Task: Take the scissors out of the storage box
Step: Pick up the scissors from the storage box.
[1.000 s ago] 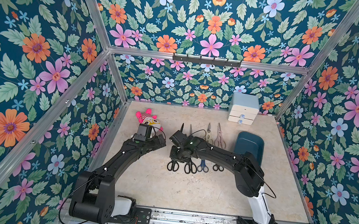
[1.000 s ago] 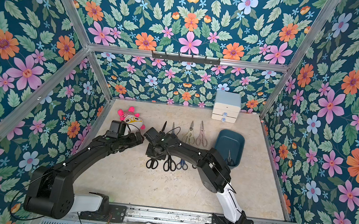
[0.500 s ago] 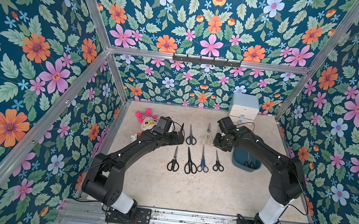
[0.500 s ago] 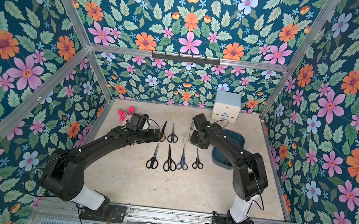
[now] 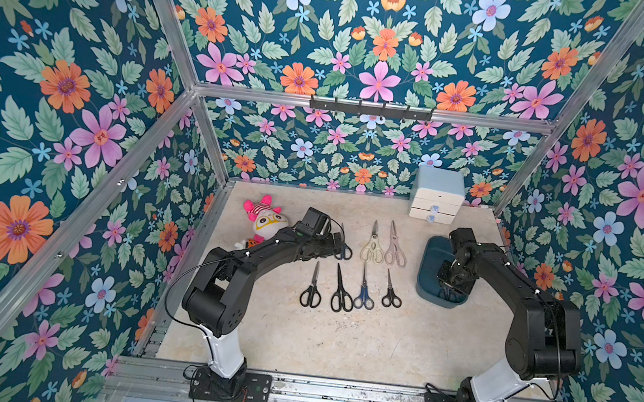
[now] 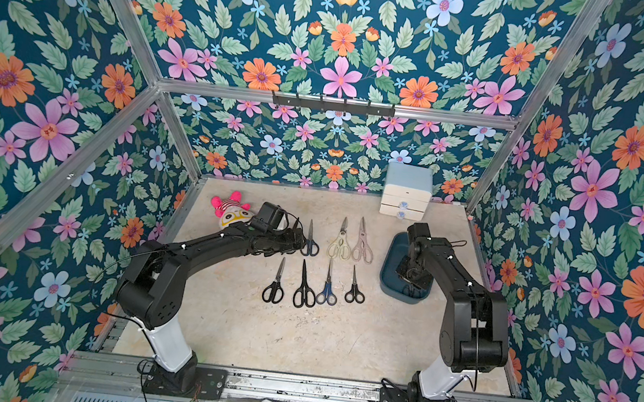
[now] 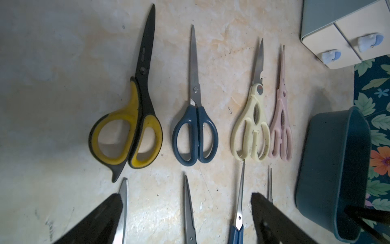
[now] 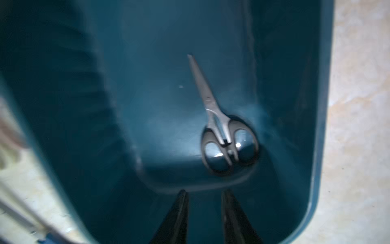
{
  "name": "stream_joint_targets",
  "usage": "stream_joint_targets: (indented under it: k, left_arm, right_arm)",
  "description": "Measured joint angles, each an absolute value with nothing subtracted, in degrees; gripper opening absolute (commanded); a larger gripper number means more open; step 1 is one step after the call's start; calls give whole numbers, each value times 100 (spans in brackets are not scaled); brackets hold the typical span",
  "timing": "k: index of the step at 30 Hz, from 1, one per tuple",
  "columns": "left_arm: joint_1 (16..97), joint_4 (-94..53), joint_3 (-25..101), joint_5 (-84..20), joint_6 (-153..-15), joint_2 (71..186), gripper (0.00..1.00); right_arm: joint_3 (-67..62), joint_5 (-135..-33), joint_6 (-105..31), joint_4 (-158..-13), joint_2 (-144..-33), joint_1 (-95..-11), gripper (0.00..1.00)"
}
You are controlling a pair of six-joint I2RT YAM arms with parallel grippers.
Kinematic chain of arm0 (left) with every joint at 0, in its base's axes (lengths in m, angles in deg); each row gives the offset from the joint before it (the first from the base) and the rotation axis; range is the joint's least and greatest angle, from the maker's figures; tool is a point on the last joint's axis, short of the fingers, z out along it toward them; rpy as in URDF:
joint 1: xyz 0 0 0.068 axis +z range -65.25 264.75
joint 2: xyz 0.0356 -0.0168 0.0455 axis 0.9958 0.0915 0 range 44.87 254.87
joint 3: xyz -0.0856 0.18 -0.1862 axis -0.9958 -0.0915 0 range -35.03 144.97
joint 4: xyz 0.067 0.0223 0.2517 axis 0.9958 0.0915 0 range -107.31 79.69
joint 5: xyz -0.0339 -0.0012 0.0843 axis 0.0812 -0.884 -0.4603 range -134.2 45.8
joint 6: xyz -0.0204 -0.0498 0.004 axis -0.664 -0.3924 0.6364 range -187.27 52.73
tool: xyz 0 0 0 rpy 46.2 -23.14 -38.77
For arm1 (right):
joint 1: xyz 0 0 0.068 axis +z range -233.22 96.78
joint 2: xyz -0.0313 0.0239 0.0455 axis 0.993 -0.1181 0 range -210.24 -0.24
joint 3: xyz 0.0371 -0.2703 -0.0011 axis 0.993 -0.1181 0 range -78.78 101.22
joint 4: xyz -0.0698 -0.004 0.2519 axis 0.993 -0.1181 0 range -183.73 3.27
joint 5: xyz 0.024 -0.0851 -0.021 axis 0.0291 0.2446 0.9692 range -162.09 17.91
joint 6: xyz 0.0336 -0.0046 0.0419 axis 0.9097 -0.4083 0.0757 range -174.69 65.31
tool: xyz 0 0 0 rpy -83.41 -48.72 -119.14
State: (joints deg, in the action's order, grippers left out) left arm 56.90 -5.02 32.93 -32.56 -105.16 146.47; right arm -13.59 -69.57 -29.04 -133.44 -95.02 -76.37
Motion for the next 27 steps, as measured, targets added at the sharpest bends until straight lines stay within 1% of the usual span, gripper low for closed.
stream_joint_targets:
  k: [13,18,27]
  left_arm:
    - [5589,-515,3319,-3512,-10741,14715,99]
    - [5585,-434,3221,-3674,-10776,14531,99]
    - [5556,-231,3092,-3870,-10883,14286,99]
  right_arm:
    - [-1632,-7199,-3228,-12896,-10160,-7829,33]
    - [-1250,-7302,-3407,-12829,-10525,-7846,33]
    - [-176,-7053,-3763,-12588,-11176,-7873,33]
